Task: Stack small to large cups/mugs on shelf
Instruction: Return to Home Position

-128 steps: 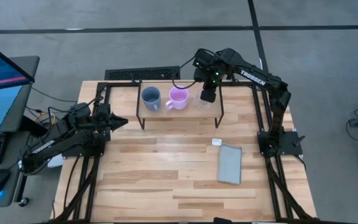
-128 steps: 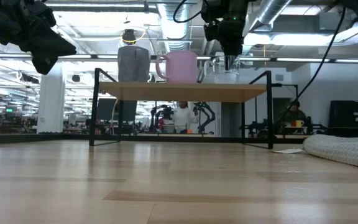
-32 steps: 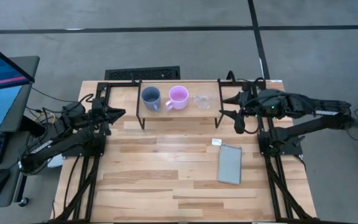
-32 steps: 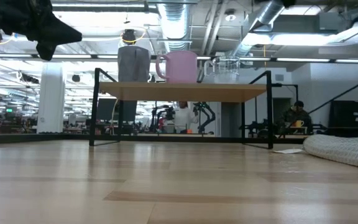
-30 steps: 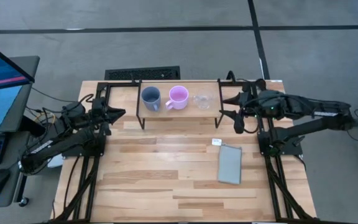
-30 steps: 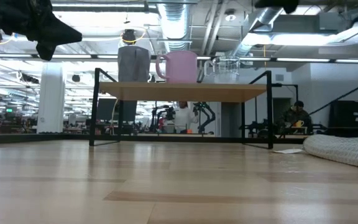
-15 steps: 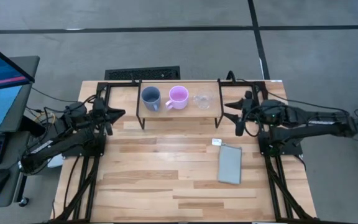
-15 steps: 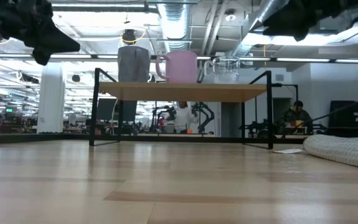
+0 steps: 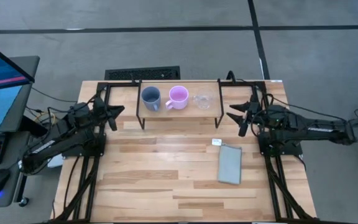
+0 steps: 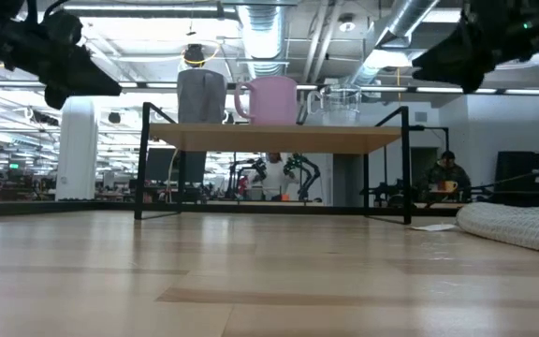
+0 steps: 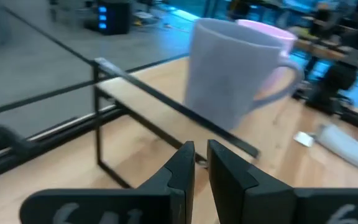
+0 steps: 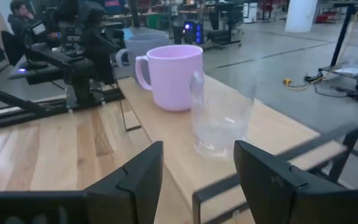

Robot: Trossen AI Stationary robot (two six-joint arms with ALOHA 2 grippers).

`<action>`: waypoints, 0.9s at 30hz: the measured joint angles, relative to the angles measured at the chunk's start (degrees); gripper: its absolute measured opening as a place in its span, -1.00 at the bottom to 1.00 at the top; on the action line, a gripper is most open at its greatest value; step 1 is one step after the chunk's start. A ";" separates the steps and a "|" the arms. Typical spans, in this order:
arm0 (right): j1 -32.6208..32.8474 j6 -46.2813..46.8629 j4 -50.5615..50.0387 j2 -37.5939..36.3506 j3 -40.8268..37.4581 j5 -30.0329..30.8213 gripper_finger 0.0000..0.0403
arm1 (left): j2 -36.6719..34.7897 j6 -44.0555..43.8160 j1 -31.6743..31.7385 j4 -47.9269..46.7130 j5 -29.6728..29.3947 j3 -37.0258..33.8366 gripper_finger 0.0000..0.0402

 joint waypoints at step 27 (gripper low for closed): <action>-0.39 2.90 3.69 -15.63 -15.83 4.83 0.08 | 0.00 2.02 -0.02 13.25 1.04 -14.52 -0.84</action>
